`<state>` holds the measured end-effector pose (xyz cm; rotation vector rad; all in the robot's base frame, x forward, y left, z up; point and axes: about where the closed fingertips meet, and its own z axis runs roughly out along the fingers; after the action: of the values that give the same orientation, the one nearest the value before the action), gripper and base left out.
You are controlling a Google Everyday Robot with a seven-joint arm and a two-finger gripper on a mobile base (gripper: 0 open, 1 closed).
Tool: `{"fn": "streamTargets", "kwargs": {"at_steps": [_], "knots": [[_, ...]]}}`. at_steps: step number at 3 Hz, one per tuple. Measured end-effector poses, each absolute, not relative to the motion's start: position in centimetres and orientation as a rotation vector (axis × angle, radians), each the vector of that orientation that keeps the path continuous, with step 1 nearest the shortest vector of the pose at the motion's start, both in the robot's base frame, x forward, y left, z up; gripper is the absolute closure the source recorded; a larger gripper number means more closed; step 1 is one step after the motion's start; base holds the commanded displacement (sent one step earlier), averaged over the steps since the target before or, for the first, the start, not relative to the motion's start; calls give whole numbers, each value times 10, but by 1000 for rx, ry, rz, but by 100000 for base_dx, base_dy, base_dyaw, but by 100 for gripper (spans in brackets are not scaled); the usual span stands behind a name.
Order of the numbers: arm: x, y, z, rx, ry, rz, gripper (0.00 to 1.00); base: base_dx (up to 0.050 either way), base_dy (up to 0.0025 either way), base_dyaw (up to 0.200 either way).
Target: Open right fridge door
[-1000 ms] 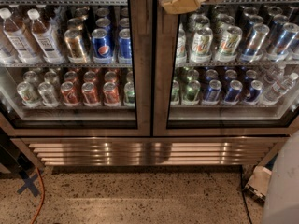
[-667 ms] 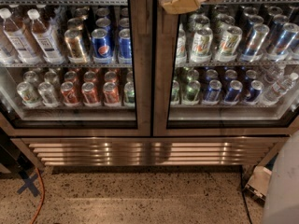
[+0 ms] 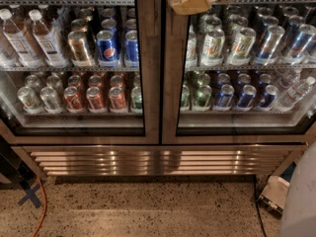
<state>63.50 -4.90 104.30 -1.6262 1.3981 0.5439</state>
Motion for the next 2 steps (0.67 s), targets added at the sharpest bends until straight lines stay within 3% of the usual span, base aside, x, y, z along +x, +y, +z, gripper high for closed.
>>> {"fn": "streamTargets", "kwargs": {"at_steps": [2], "knots": [[635,-51,1043,-1620,1399,533,100,0,0,0]]}}
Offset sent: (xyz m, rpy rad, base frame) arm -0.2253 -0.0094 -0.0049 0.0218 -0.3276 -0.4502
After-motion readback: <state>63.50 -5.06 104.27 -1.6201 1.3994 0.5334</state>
